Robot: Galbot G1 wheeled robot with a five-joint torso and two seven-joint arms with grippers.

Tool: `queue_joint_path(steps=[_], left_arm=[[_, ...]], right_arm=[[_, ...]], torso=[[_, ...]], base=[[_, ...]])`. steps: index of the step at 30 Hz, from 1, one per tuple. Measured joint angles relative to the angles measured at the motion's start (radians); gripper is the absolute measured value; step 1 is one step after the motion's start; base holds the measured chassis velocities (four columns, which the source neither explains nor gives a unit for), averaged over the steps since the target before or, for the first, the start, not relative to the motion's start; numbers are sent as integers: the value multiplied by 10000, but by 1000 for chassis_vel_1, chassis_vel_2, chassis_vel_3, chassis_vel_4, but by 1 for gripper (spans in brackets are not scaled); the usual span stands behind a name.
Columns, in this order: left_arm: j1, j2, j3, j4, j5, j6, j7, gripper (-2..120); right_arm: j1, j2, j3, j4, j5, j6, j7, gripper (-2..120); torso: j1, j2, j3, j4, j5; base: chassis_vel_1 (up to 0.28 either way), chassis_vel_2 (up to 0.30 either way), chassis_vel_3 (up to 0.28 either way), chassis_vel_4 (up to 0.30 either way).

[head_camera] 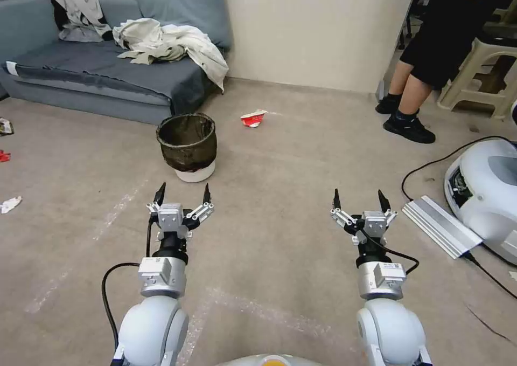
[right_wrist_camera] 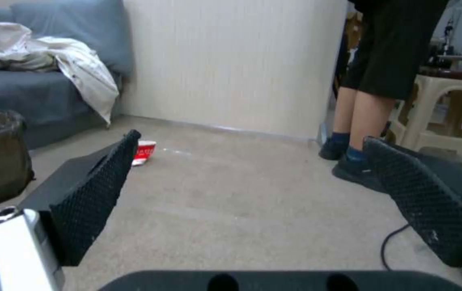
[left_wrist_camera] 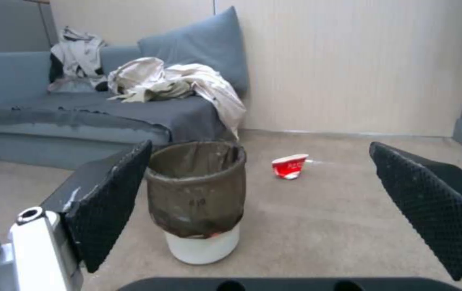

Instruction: Pick up the trash can from the floor.

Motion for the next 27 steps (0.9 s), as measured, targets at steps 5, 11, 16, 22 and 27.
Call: queue_joint_path(steps=[5, 11, 16, 22, 27], left_arm=[[4, 0, -89, 165, 1, -7, -41, 100], [-35, 91, -324, 338, -194, 10, -165, 100], [-4, 149, -403, 352, -266, 126, -169, 100], [59, 156, -390, 353, -267, 199, -183, 100], [80, 152, -360, 316, -263, 214, -189, 100]], right_arm=[[-47, 23, 34, -42, 77, 7, -45, 100], [-12, 13, 62, -46, 274, -32, -99, 100], [13, 9, 75, -44, 347, -102, -113, 100], [21, -5, 76, -44, 409, -194, -123, 100], [62, -9, 74, -48, 451, -224, -198, 100]], torso=[[0, 0, 0, 0, -1], [0, 0, 0, 0, -1], [0, 0, 0, 0, 0], [0, 0, 0, 0, 0], [0, 0, 1, 0, 0]], base=[[0, 0, 0, 0], [0, 0, 0, 0], [0, 0, 0, 0], [0, 0, 0, 0], [0, 0, 0, 0]])
